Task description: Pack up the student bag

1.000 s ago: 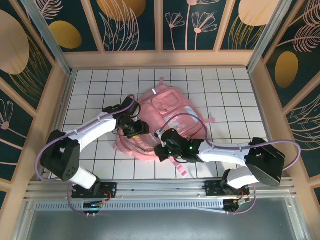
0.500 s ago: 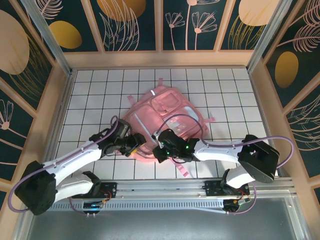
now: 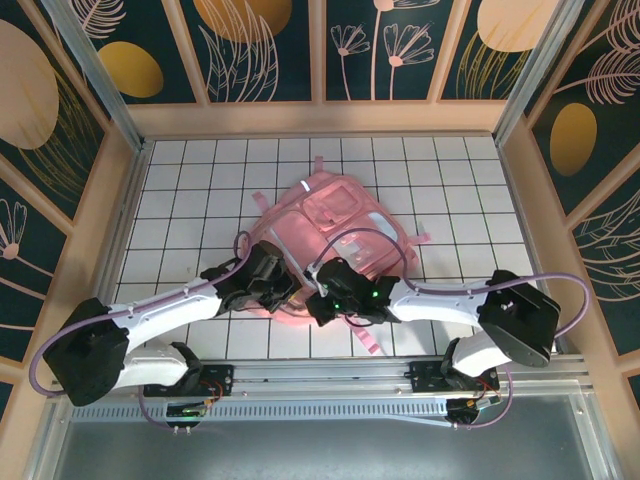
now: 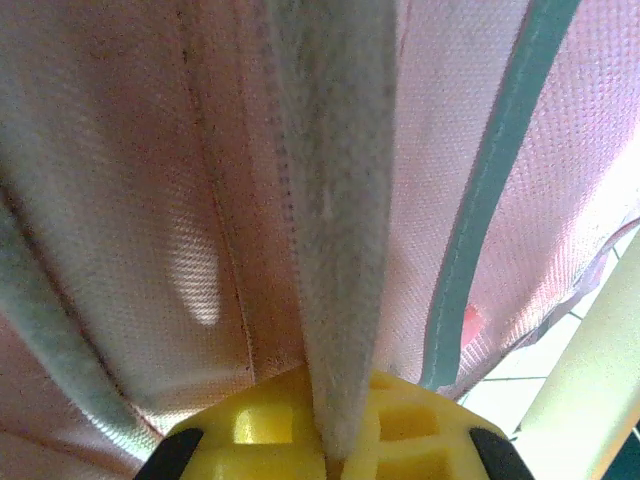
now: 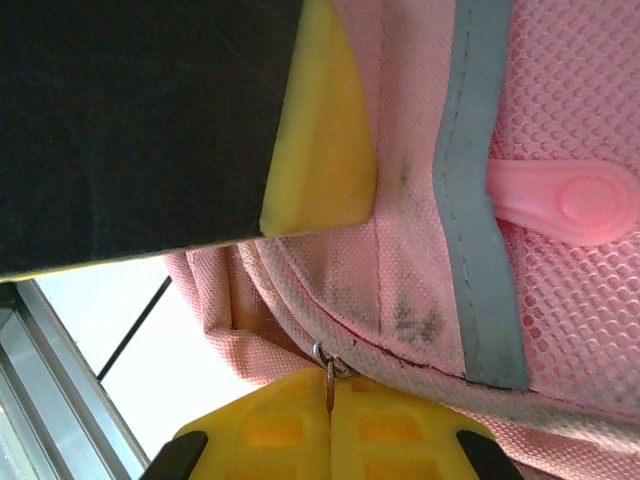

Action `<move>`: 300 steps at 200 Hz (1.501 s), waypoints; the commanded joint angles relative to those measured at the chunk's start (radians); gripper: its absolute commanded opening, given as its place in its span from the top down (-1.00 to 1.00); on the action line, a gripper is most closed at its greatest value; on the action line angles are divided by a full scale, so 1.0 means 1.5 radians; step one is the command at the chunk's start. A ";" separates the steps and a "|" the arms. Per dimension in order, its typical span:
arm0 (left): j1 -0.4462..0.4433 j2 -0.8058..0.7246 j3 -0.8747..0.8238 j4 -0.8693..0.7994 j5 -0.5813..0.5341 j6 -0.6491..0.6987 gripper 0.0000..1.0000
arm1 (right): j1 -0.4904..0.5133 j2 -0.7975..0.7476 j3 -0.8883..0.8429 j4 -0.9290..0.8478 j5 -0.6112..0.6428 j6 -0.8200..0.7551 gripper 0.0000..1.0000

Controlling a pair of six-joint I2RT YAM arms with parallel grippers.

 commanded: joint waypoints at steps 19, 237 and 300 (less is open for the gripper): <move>0.026 -0.026 0.028 -0.066 -0.045 0.074 1.00 | 0.010 -0.063 -0.019 -0.017 0.010 -0.004 1.00; 0.225 0.150 0.290 -0.356 -0.045 0.710 1.00 | 0.022 -0.023 -0.049 -0.057 0.089 -0.015 0.96; 0.228 0.137 0.265 -0.345 -0.029 0.723 1.00 | -0.022 -0.044 -0.045 -0.083 0.103 -0.024 0.88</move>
